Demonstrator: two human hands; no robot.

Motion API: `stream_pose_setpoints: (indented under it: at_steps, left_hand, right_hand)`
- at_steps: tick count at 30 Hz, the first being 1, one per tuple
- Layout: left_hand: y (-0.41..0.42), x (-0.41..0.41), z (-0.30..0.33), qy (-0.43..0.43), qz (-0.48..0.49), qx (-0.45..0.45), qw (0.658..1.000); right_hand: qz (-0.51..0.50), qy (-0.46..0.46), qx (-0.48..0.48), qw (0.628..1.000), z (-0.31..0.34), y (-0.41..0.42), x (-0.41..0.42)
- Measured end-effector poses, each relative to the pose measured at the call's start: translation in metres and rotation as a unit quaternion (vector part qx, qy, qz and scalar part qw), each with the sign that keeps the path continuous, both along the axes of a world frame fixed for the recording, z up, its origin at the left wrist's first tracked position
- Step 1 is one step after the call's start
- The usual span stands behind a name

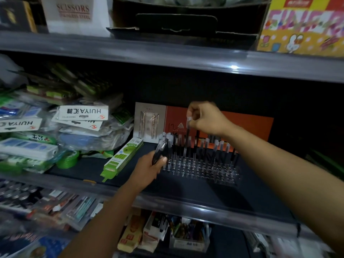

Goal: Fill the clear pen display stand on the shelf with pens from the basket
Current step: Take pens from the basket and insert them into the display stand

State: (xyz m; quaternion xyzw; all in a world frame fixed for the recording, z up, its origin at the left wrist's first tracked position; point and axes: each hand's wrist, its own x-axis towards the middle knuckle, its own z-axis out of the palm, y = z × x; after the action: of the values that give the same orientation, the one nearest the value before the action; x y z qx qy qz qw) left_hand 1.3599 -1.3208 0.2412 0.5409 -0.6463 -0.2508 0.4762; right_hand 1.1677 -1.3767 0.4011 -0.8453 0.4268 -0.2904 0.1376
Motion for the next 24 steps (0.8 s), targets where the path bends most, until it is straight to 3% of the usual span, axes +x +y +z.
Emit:
stream_pose_setpoints:
  at_steps: [12, 24]
  left_hand:
    - [-0.007, 0.009, -0.006, 0.029, -0.008, 0.025, 0.999]
    - [-0.008, 0.014, -0.008, 0.036, -0.013, 0.023, 0.999]
  right_hand:
    - [0.009, 0.039, -0.035, 0.999, -0.039, -0.019, 0.024]
    - [0.023, 0.089, -0.009, 0.996, -0.058, -0.030, 0.034]
